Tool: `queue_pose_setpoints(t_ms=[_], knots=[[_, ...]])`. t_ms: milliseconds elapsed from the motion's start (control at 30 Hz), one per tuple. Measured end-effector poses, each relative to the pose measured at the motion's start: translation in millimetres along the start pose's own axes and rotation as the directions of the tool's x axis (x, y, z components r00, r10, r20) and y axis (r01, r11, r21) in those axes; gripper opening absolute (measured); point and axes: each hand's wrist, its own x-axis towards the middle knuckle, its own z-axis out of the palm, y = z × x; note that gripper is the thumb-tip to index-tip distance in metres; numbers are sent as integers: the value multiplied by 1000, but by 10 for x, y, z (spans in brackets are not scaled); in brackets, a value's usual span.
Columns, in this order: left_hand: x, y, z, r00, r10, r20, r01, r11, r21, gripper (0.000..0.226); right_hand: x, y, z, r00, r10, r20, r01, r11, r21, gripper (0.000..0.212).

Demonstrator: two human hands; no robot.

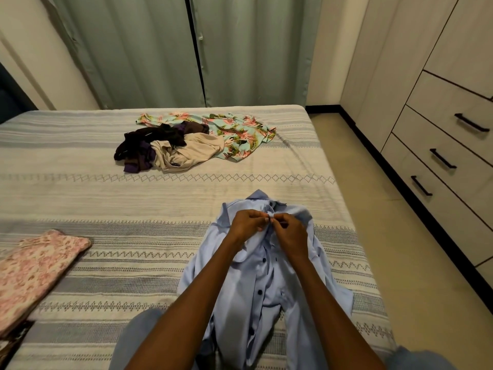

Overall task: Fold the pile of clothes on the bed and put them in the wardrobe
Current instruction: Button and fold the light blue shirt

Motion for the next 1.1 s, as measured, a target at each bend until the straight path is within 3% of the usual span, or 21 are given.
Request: queue_pose_setpoints(t_ms=[200, 433, 667, 867, 1100], knots=[[-45, -45, 37, 998, 33, -53, -38, 996, -82, 7, 0, 22, 10, 998, -61, 18, 61, 998, -28, 17], [15, -85, 64, 986, 102, -131, -111, 992, -65, 18, -5, 17, -45, 986, -145, 79, 149, 988, -45, 19], [18, -88, 84, 972, 184, -144, -192, 980, -44, 18, 16, -20, -14, 980, -196, -44, 184, 964, -193, 15], [15, -65, 58, 976, 193, -99, -206, 966, -154, 16, 27, 1, -25, 961, -274, -28, 270, 957, -104, 13], [10, -63, 59, 994, 90, -56, -104, 916, -386, 17, 38, 55, -23, 927, -366, -77, 348, 919, -185, 13]])
